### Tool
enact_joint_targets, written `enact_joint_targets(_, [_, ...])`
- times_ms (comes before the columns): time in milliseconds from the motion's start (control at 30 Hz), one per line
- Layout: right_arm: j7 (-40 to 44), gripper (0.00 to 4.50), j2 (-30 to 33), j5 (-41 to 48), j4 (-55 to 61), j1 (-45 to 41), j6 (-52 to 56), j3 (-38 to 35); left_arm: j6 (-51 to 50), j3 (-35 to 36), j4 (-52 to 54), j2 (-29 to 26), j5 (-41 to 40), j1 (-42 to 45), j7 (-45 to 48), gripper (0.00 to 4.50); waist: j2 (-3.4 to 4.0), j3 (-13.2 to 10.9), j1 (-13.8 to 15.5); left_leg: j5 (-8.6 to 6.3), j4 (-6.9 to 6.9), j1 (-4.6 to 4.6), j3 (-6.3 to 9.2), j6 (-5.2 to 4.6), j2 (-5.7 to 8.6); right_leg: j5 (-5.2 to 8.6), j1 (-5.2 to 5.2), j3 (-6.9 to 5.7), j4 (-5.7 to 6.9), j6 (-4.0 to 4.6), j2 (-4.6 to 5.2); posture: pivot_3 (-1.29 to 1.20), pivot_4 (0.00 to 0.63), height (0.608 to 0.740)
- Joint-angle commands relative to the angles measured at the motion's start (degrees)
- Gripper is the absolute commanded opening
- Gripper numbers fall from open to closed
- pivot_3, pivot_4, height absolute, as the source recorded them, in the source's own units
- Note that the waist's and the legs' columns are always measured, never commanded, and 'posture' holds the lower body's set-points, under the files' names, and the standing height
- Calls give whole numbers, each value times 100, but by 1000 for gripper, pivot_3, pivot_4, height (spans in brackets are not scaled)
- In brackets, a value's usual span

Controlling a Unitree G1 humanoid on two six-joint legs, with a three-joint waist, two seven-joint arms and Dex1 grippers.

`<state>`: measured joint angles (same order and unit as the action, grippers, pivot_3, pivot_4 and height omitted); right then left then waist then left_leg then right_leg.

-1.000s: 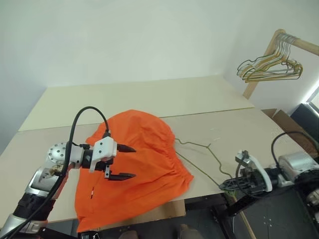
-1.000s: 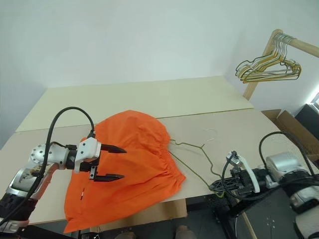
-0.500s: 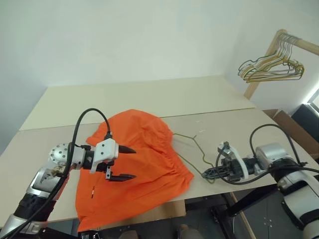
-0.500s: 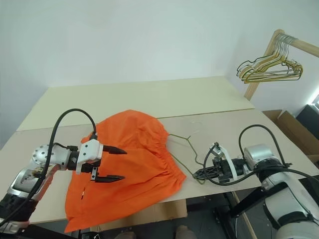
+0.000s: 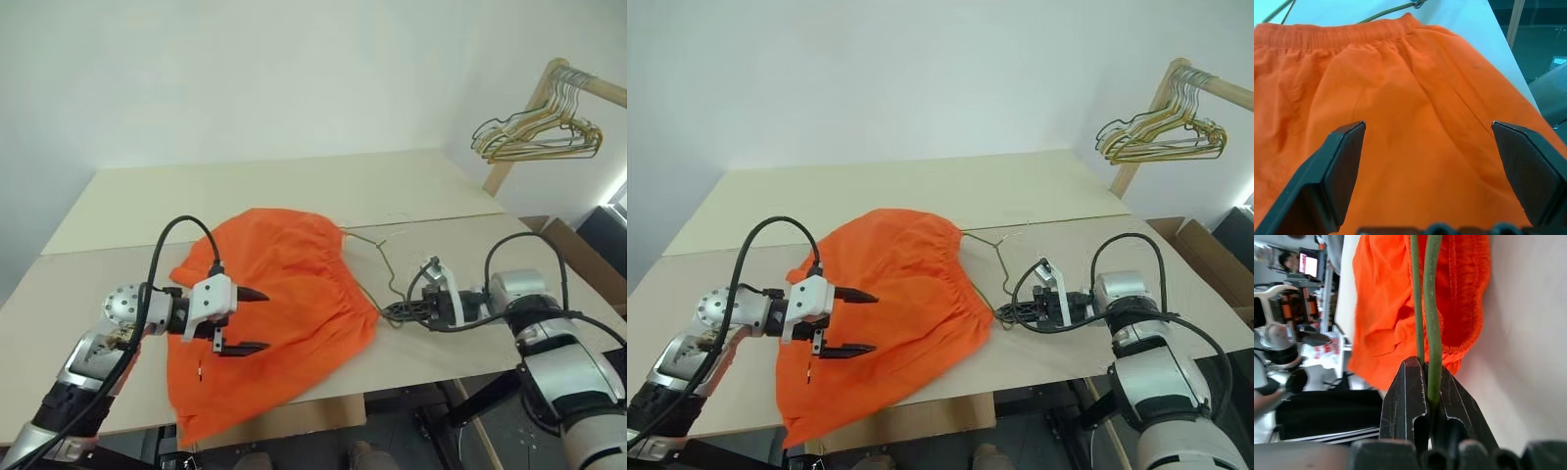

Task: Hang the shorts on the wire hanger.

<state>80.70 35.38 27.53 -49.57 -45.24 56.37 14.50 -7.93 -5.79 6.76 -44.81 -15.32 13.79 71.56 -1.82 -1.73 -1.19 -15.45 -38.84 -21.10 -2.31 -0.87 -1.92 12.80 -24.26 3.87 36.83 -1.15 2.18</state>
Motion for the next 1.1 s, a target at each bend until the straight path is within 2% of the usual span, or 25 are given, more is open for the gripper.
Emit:
enact_joint_targets(33, [-245, 0, 0, -133, 1280, 601, -1539, -555, 112, 41, 67, -7, 14, 91, -47, 4481, 1, 0, 35, -1, 1, -1, 1, -1, 0, 1, 0, -2, -2, -1, 0, 31, 0, 740])
enact_joint_targets(267, [-651, 0, -105, -543, 2107, 1101, -2812, -760, 11, 256, 224, -92, -254, 122, 2, 4481, 3, -1, 6, -1, 0, 0, -4, -1, 1, 0, -1, 1, 0, -1, 2, 18, 0, 740])
enact_joint_targets(433, [-795, 0, -44, -1083, 2281, 1061, -3774, -630, -384, 791, -158, 83, -735, 1728, -436, 4481, 1, -2, 54, 1, -7, -4, 6, 0, 0, -1, 0, -11, 1, -1, -1, 25, 0, 740])
enact_joint_targets(567, [-879, 0, -108, -1391, 2256, 902, -4104, -540, -134, 787, -1568, 84, -457, 3361, -332, 4481, 5, 0, 23, 0, -5, 2, 5, -1, 6, -2, 11, -6, -7, -3, 0, 33, 0, 740])
enact_joint_targets(667, [-960, 0, -255, -1416, 2194, 701, -3936, -572, 193, 647, -2891, 220, -174, 4496, -204, 4481, 5, 0, -20, 0, -4, -1, 4, -1, 8, -2, 6, -4, -11, -3, -1, 43, 0, 740])
enact_joint_targets(800, [-1018, 0, -399, -1559, 2324, 583, -4090, -501, 920, 203, -4516, 264, 280, 5552, 866, 4481, 6, 0, -49, 0, -1, 0, 5, -1, 8, -1, 5, -3, -11, -1, -4, 42, 0, 740])
enact_joint_targets(900, [-1099, 0, -500, -1638, 2459, 533, -4029, -436, 1237, -123, -5555, 302, 371, 6112, 1924, 4481, 6, 0, -63, 0, -2, -7, 5, -1, 9, 1, 2, -7, -12, -2, -4, 38, 0, 740])
enact_joint_targets(967, [-1170, 0, -515, -1810, 2640, 602, -4194, -321, 1635, -503, -6093, 317, 572, 6359, 2093, 4481, 7, -1, -79, -1, -6, -14, 4, -2, 9, 2, -3, -5, -10, -4, -3, 33, 0, 740])
enact_joint_targets(1100, [-1408, 0, -653, -1775, 3214, 643, -3850, -325, 2511, -1091, -6913, 502, 1169, 6704, 2093, 4481, 4, -3, -105, -3, -9, -22, 8, -6, 9, 3, -8, -5, -8, -6, -4, 34, 0, 740])
